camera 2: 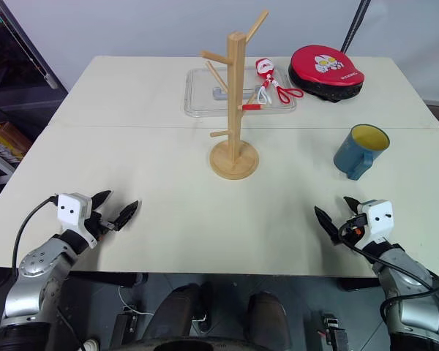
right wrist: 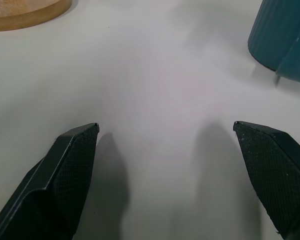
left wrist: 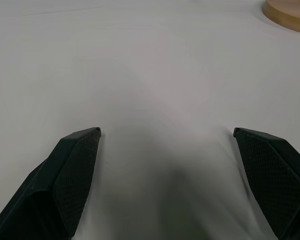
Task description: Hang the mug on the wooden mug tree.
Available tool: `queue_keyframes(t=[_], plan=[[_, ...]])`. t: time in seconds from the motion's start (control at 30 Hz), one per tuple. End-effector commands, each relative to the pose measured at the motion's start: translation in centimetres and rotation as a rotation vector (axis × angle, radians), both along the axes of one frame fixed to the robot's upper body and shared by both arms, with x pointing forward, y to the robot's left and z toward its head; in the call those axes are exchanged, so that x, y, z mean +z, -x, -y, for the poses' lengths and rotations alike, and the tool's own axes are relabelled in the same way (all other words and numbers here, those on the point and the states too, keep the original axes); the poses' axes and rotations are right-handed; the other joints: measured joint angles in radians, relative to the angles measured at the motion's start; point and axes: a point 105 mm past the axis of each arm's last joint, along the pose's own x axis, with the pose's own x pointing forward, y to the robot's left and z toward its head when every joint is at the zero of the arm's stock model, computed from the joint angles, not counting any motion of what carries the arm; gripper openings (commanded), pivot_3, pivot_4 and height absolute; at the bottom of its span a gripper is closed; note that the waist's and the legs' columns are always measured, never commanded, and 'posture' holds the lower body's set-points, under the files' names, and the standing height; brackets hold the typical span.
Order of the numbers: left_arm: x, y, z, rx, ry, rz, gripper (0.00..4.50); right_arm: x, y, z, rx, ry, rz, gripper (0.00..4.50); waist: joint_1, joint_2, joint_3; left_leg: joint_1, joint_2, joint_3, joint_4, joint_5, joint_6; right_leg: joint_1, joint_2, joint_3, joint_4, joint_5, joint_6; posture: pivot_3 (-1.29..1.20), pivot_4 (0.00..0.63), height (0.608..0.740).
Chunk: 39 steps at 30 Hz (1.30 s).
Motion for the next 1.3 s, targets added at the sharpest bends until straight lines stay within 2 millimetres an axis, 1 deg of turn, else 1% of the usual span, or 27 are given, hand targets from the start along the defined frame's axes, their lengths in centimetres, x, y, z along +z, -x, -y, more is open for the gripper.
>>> queue_keyframes(t=[0.03,0.57,0.77,0.9,1.0,1.1,1.17,1.2,1.27,1.3], plan=[[1.4,0.0,-0.2,0.0,-0.029,0.054,4.5,1.3,-0.2,-0.1,0.005,-0.003,0.056,4.48,0.0,0.0,0.0,0.0,0.0,0.0,0.0,0.0,0.0,0.0,0.0,0.0,0.0,0.0,0.0,0.0,0.15,0.739],[1.5,0.0,0.1,-0.014,-0.011,0.055,4.5,1.7,-0.3,-0.7,0.009,-0.008,0.061,4.48,0.0,0.0,0.0,0.0,0.0,0.0,0.0,0.0,0.0,0.0,0.0,0.0,0.0,0.0,0.0,0.0,0.15,0.739],[2.3,0.4,1.0,-0.076,-0.006,0.113,4.5,1.5,-0.3,-0.6,-0.004,-0.007,0.056,4.48,0.0,0.0,0.0,0.0,0.0,0.0,0.0,0.0,0.0,0.0,0.0,0.0,0.0,0.0,0.0,0.0,0.15,0.739],[2.7,0.9,2.6,-0.163,0.013,0.14,4.5,1.5,-0.3,-0.2,-0.06,-0.011,0.076,4.48,0.0,0.0,0.0,0.0,0.0,0.0,0.0,0.0,0.0,0.0,0.0,0.0,0.0,0.0,0.0,0.0,0.15,0.739],[2.9,1.2,3.3,-0.204,0.016,0.145,4.5,1.6,-0.4,0.0,-0.093,-0.013,0.097,4.48,0.0,0.0,0.0,0.0,0.0,0.0,0.0,0.0,0.0,0.0,0.0,0.0,0.0,0.0,0.0,0.0,0.15,0.739],[3.6,2.4,6.8,-0.403,0.007,0.162,4.5,2.4,-1.1,0.8,-0.284,0.026,0.184,4.48,0.0,0.0,0.0,0.0,0.0,0.0,0.0,0.0,0.0,0.0,0.0,0.0,0.0,0.0,0.0,0.0,0.15,0.739],[4.4,3.2,8.9,-0.527,0.017,0.177,4.5,2.1,-1.4,0.9,-0.395,0.096,0.194,4.48,-0.001,0.001,0.001,0.0,0.0,0.0,0.0,0.0,0.0,-0.001,0.0,0.0,0.0,0.0,0.0,0.0,0.15,0.739],[4.8,3.5,9.5,-0.565,0.023,0.181,4.5,2.0,-1.5,0.9,-0.438,0.118,0.196,4.48,-0.001,0.001,0.001,0.0,0.0,0.0,0.0,0.0,0.0,-0.001,0.0,0.001,0.0,0.0,0.0,0.0,0.15,0.739],[5.6,3.9,11.2,-0.66,0.016,0.193,4.5,2.5,-2.1,0.3,-0.517,0.127,0.228,4.48,-0.001,0.002,0.001,0.0,0.0,0.001,0.0,0.0,0.0,-0.001,0.0,0.001,0.0,0.0,0.0,0.0,0.15,0.739],[5.8,4.0,11.7,-0.688,0.011,0.196,4.5,2.7,-2.3,0.1,-0.543,0.131,0.24,4.48,-0.001,0.002,0.001,0.0,0.0,0.001,-0.001,0.0,0.0,-0.001,0.0,0.001,0.0,0.0,0.0,0.0,0.15,0.739]])
